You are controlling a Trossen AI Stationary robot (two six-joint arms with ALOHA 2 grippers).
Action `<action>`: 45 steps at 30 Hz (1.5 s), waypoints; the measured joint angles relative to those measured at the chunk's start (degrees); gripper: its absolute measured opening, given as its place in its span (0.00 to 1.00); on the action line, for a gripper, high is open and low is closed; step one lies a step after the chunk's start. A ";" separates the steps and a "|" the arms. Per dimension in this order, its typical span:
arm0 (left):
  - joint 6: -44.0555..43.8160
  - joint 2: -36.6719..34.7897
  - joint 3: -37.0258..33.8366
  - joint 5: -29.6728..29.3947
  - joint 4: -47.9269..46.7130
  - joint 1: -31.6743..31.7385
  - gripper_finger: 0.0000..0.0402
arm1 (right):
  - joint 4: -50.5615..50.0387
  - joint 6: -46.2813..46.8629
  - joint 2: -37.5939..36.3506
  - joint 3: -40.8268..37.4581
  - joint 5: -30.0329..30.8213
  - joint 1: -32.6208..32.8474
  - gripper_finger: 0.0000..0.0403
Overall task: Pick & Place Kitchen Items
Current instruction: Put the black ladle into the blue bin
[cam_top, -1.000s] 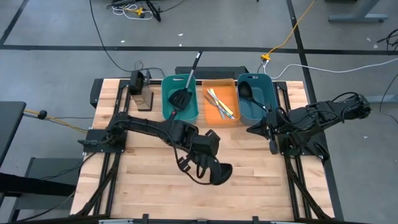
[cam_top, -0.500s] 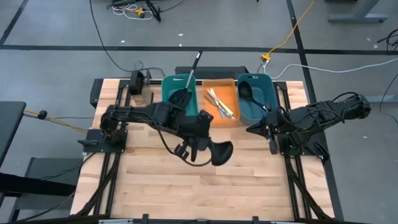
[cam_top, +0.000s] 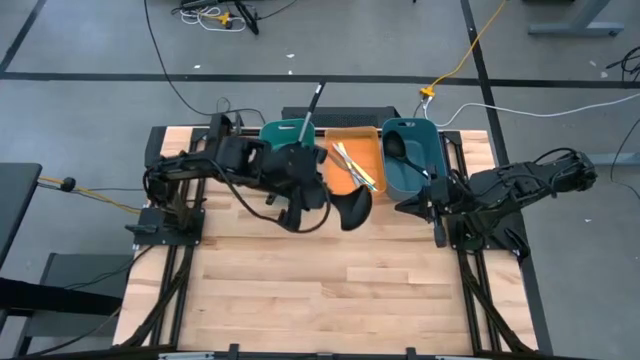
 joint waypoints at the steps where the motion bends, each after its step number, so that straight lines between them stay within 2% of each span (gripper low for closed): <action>1: 0.00 -0.08 0.05 -0.03 1.00 0.16 0.17 | 0.08 0.00 0.00 0.00 0.00 0.02 0.04; 11: -0.10 -0.63 -0.04 1.09 5.90 2.76 0.17 | 1.13 -0.63 0.02 0.00 0.00 0.01 0.04; 18: -3.30 -0.63 -0.04 1.71 11.56 4.62 0.17 | 2.06 -3.02 0.02 0.00 0.05 0.02 0.04; 26: -4.97 -0.63 -0.04 1.69 17.19 6.18 0.17 | 2.81 -4.00 0.02 0.00 4.99 0.00 0.04; 31: -5.75 -0.61 -0.04 1.91 18.32 6.79 0.17 | 2.81 -4.00 0.02 -0.02 5.01 0.00 0.04; 42: -8.54 -0.56 -0.06 7.72 25.75 8.24 0.17 | 7.78 -4.38 1.80 -0.02 5.08 -0.27 0.04; 45: -8.59 -0.56 -0.06 8.09 27.80 8.32 0.17 | 9.12 -5.45 3.19 -0.02 7.49 -0.82 0.04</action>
